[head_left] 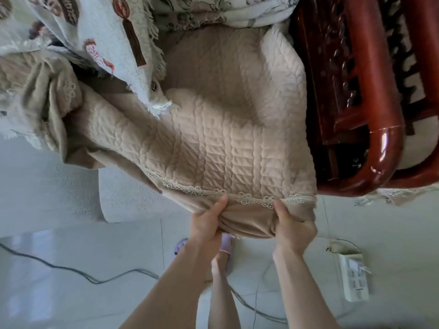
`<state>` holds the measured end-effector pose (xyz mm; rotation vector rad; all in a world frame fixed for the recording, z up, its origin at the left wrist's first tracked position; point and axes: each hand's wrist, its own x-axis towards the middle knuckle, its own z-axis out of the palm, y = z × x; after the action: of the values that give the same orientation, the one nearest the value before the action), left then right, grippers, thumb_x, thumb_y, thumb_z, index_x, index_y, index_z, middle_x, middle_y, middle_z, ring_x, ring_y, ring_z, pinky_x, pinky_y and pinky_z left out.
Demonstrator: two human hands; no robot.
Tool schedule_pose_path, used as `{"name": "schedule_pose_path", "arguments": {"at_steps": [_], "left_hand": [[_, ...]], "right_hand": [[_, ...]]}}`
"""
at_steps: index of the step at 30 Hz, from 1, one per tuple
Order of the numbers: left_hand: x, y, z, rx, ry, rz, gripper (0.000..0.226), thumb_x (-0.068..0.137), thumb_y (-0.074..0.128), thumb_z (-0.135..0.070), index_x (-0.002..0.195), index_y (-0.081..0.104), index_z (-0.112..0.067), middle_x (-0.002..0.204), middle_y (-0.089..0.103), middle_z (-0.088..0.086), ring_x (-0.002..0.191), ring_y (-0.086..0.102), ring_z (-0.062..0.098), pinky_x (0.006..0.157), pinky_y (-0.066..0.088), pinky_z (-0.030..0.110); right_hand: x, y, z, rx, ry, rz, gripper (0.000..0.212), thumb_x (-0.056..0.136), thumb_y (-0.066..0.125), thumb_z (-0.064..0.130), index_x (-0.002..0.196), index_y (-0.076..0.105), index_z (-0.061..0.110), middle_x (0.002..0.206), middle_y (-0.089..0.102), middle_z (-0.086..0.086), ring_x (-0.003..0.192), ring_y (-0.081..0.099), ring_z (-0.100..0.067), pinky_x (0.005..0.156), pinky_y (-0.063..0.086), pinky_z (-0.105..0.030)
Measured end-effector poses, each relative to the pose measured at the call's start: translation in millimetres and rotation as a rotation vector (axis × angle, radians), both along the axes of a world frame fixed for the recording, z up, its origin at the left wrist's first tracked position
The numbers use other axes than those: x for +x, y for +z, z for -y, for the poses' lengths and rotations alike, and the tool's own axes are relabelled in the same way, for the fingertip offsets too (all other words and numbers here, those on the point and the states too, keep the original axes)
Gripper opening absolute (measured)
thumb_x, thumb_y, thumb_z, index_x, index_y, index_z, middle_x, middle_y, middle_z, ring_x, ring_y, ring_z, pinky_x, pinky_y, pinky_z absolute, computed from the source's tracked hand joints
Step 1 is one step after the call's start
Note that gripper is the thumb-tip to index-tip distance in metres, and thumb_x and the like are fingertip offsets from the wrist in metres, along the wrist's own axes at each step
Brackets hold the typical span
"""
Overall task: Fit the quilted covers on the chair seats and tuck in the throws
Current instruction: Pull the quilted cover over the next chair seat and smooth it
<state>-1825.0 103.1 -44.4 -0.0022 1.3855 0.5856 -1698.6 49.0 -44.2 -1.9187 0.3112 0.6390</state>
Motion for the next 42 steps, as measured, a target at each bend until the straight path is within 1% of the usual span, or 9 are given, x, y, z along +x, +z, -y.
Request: {"name": "schedule_pose_path", "arguments": {"at_steps": [4, 11, 18, 21, 25, 29, 34, 40, 42], "left_hand": [[-34, -22, -15, 0.052, 0.045, -0.016, 0.067, 0.071, 0.081, -0.030, 0.125, 0.057, 0.002, 0.118, 0.066, 0.019, 0.106, 0.067, 0.031, 0.090, 0.055, 0.040], [-37, -25, 11, -0.046, -0.099, -0.096, 0.032, 0.072, 0.078, -0.030, 0.087, 0.066, -0.005, 0.072, 0.069, 0.011, 0.054, 0.066, 0.019, 0.043, 0.048, 0.023], [-74, -31, -30, 0.098, 0.047, 0.026, 0.071, 0.072, 0.080, -0.023, 0.131, 0.053, 0.006, 0.128, 0.060, 0.021, 0.117, 0.061, 0.029, 0.098, 0.051, 0.039], [-84, -30, -37, 0.077, 0.103, -0.010, 0.067, 0.069, 0.081, -0.027, 0.125, 0.059, 0.002, 0.118, 0.067, 0.018, 0.108, 0.066, 0.027, 0.091, 0.055, 0.041], [-82, -27, -14, 0.057, 0.102, -0.085, 0.044, 0.083, 0.073, -0.021, 0.120, 0.061, 0.000, 0.109, 0.070, 0.017, 0.101, 0.069, 0.031, 0.093, 0.053, 0.047], [-91, -26, 12, 0.026, 0.047, -0.046, 0.023, 0.075, 0.074, -0.021, 0.087, 0.062, -0.006, 0.078, 0.070, 0.012, 0.073, 0.069, 0.025, 0.067, 0.056, 0.034], [-120, -30, -8, 0.055, 0.114, 0.015, 0.058, 0.076, 0.071, -0.017, 0.120, 0.053, 0.016, 0.124, 0.057, 0.032, 0.115, 0.059, 0.041, 0.104, 0.044, 0.050], [-156, -32, -23, 0.019, 0.241, -0.032, 0.050, 0.079, 0.073, -0.024, 0.119, 0.062, 0.003, 0.112, 0.068, 0.021, 0.094, 0.070, 0.029, 0.086, 0.057, 0.041], [-148, -29, -6, -0.015, 0.169, -0.045, 0.044, 0.080, 0.072, -0.029, 0.108, 0.064, 0.004, 0.099, 0.069, 0.021, 0.075, 0.070, 0.028, 0.062, 0.057, 0.033]], "right_hand": [[-11, -21, 1, 0.072, -0.066, -0.220, 0.024, 0.075, 0.079, 0.004, 0.083, 0.060, 0.016, 0.110, 0.070, -0.006, 0.077, 0.065, -0.009, 0.071, 0.052, -0.024], [-68, -22, 5, 0.250, 0.208, -0.904, 0.062, 0.075, 0.074, 0.034, 0.126, 0.059, 0.001, 0.119, 0.067, -0.018, 0.112, 0.064, -0.028, 0.103, 0.045, -0.046], [-77, -26, -9, 0.155, 0.096, -0.618, 0.012, 0.079, 0.076, 0.010, 0.090, 0.070, 0.009, 0.089, 0.073, -0.004, 0.076, 0.069, -0.017, 0.065, 0.054, -0.027], [-80, -27, -11, 0.149, 0.023, -0.594, 0.015, 0.076, 0.078, 0.011, 0.089, 0.070, 0.009, 0.086, 0.072, 0.001, 0.066, 0.068, -0.006, 0.055, 0.052, -0.019], [-110, -23, -15, 0.210, 0.101, -0.810, 0.057, 0.068, 0.080, 0.039, 0.116, 0.067, 0.011, 0.108, 0.073, -0.005, 0.100, 0.069, -0.015, 0.095, 0.048, -0.032], [-144, -20, -24, 0.141, 0.182, -0.871, 0.048, 0.065, 0.079, 0.040, 0.091, 0.066, 0.002, 0.080, 0.071, -0.013, 0.066, 0.068, -0.021, 0.058, 0.051, -0.028], [-146, -22, -28, 0.068, 0.194, -0.675, 0.019, 0.082, 0.075, 0.017, 0.070, 0.064, 0.009, 0.051, 0.065, 0.008, 0.043, 0.059, -0.007, 0.052, 0.047, -0.015], [-166, -24, -26, 0.057, 0.285, -0.730, 0.018, 0.088, 0.068, 0.034, 0.094, 0.064, 0.017, 0.080, 0.068, 0.004, 0.068, 0.062, -0.008, 0.060, 0.049, -0.018], [-184, -25, -27, 0.131, 0.328, -0.819, 0.056, 0.075, 0.079, 0.043, 0.114, 0.064, 0.005, 0.108, 0.069, -0.013, 0.091, 0.065, -0.020, 0.066, 0.051, -0.025]]}}
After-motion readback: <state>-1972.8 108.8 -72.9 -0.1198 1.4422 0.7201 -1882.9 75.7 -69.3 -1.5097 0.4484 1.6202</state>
